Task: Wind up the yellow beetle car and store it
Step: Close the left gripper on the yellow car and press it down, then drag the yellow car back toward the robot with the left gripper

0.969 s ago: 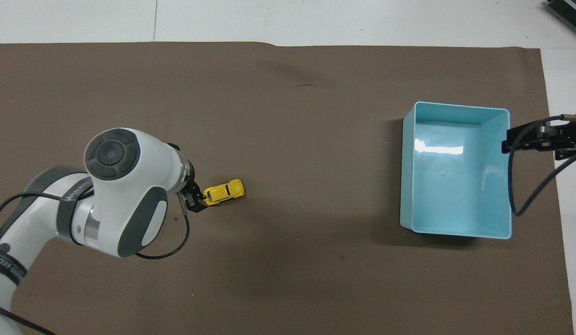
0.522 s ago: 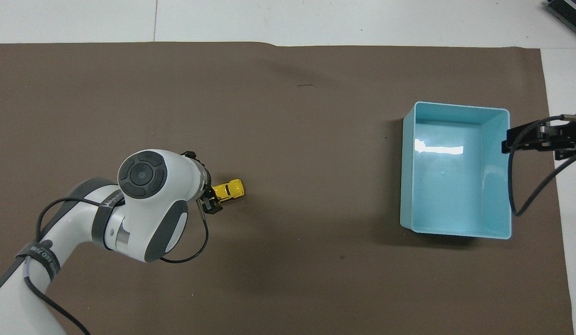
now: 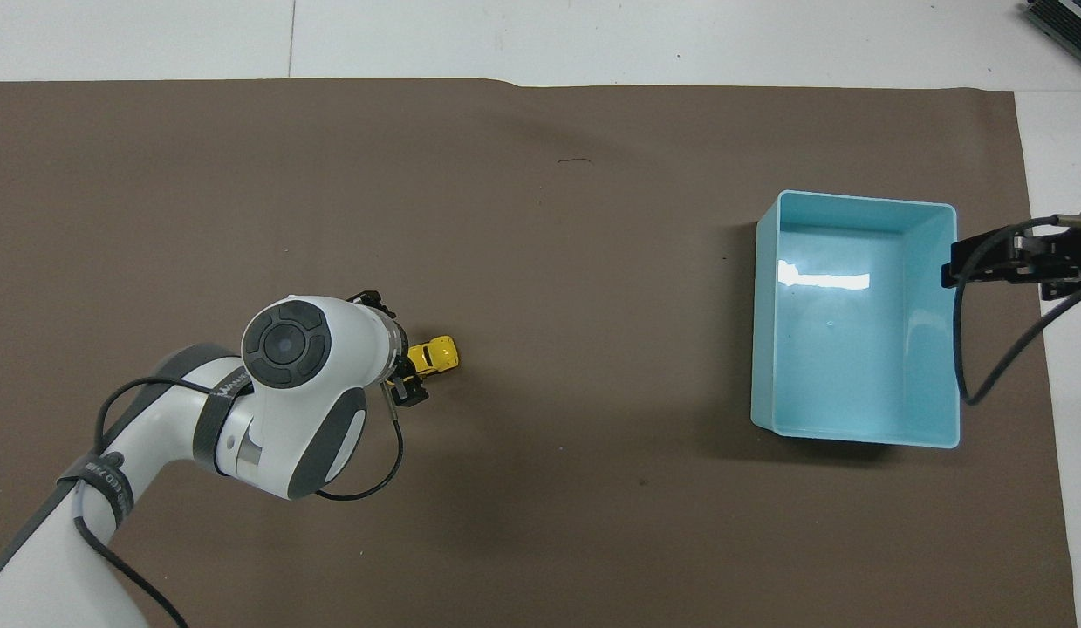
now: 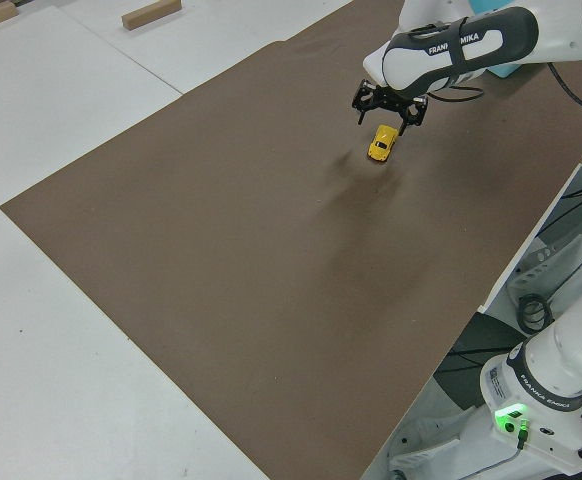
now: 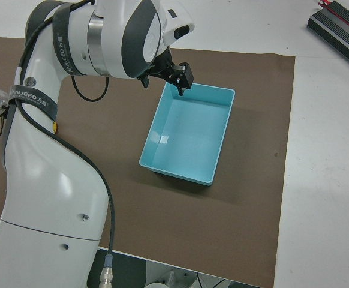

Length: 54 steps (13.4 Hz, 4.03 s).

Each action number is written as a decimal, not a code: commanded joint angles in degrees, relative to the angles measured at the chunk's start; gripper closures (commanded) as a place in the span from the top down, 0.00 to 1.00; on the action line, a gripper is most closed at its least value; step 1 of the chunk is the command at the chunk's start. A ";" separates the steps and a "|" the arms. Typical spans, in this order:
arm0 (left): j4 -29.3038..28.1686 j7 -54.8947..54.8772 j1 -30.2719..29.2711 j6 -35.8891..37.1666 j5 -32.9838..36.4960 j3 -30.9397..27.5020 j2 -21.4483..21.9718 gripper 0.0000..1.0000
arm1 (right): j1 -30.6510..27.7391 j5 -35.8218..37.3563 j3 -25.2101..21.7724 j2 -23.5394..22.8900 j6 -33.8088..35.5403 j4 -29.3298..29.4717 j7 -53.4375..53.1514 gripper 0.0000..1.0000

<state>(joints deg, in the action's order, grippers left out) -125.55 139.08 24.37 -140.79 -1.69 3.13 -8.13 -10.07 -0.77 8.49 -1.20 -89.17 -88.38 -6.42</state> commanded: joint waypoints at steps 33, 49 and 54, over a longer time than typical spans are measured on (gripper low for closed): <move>-4.78 -10.93 -2.83 -6.43 0.63 -1.29 -2.24 0.12 | -0.39 -0.37 0.13 0.67 0.57 -0.12 1.41 1.00; -8.83 -12.09 -13.56 -6.60 0.63 -1.64 -2.59 0.16 | -0.39 -0.37 0.13 0.67 0.57 -0.12 1.41 1.00; -8.04 -12.16 -13.91 -6.08 0.72 -1.64 -2.68 0.40 | -0.39 -0.37 0.13 0.67 0.57 -0.12 1.41 1.00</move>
<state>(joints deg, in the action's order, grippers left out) -133.25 127.33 13.30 -141.92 -3.58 2.91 -4.33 -10.07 -0.77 8.49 -1.20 -89.17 -88.38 -6.42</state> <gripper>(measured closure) 0.564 0.000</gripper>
